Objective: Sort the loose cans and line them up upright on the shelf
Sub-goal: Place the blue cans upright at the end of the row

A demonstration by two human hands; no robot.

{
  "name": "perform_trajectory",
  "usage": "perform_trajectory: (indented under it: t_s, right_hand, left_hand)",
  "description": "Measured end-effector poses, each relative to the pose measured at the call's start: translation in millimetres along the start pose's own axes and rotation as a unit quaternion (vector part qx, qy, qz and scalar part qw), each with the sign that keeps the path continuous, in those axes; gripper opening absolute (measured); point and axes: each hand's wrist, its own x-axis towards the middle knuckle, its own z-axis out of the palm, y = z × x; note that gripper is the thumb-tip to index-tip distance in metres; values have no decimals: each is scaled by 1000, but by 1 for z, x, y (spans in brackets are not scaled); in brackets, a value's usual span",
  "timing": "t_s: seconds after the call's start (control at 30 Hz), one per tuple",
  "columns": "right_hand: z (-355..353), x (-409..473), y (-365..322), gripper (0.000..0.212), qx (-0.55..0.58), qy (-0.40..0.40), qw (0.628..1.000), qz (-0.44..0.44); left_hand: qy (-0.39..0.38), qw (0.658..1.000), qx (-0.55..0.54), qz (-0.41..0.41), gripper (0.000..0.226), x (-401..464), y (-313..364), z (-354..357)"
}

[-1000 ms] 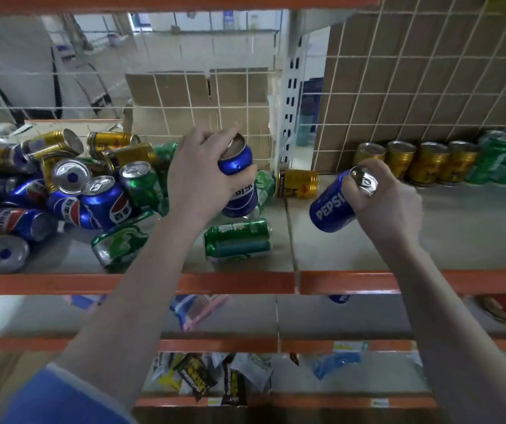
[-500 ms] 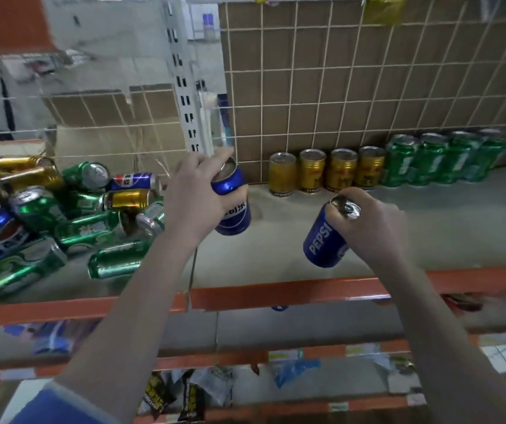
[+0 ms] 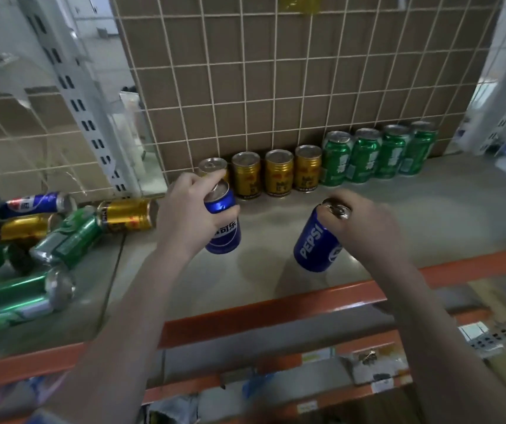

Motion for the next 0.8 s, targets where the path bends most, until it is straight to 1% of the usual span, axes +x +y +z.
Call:
perform_trajectory:
  t_s: [0.2,0.3,0.43,0.6,0.67,0.8]
  right_hand:
    - [-54,56,88,37,-18,8,1000,-19]
    - [-88,88,137,40,-36,12,999,-25]
    - [-123,122,189,46,-57,26,997,-33]
    - [-143,147,230,43,-81,20,996,-36]
    - [-147,156,241,45,-96,27,994,-34]
    - [-158,182,258,50,-136,14,990,-26]
  left_hand:
    - [19,999,12,-22,66,27,78,75]
    - [34,999,-9,-26,65,37,127,116]
    - [32,998,-35,-51,65,50,180,156]
    - [29,999,-28,-30,65,65,215,183]
    - [26,999,-27,-18,65,71,224,190]
    - [22,999,-29,-1,65,76,241,205]
